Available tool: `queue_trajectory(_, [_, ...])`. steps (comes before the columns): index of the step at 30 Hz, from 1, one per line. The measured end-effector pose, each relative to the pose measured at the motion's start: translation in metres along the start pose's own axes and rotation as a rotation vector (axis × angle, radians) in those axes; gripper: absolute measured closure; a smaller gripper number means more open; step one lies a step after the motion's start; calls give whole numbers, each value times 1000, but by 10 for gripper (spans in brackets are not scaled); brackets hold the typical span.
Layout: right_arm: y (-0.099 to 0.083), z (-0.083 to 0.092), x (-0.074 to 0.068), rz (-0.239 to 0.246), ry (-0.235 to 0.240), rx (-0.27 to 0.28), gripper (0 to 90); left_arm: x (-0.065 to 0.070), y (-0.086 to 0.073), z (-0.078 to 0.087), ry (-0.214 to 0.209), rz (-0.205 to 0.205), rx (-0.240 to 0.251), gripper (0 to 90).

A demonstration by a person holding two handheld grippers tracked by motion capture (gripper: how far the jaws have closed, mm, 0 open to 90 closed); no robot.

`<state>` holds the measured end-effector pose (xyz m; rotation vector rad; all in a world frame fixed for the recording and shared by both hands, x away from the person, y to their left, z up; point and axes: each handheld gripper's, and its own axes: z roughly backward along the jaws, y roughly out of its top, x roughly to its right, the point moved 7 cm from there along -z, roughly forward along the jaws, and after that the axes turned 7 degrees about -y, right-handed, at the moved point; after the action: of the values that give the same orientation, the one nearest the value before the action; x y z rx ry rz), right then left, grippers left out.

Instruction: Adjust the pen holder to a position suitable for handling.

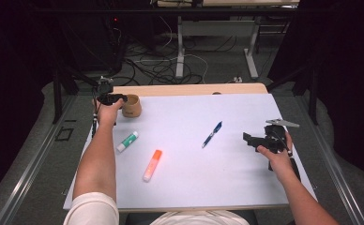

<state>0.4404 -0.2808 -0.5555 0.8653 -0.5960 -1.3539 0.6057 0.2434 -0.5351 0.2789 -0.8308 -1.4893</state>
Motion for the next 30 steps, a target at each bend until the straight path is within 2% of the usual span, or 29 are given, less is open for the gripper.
queue_trajectory(7, [0,0,1,0,0,0,0,0,1,-1,11,32,19,563])
queue_trajectory(17, [-1,-1,0,2,2,-8,0,2,1,-1,11,70,14,565])
queue_trajectory(21, [-1,-1,1,10,1,-4,0,3,-1,1,17,100,1,566])
queue_trajectory(28, [-1,-1,0,3,2,-7,0,10,-2,4,-19,151,-22,566])
queue_trajectory(30, [-1,-1,0,14,2,-4,0,12,-2,5,-19,162,-23,566])
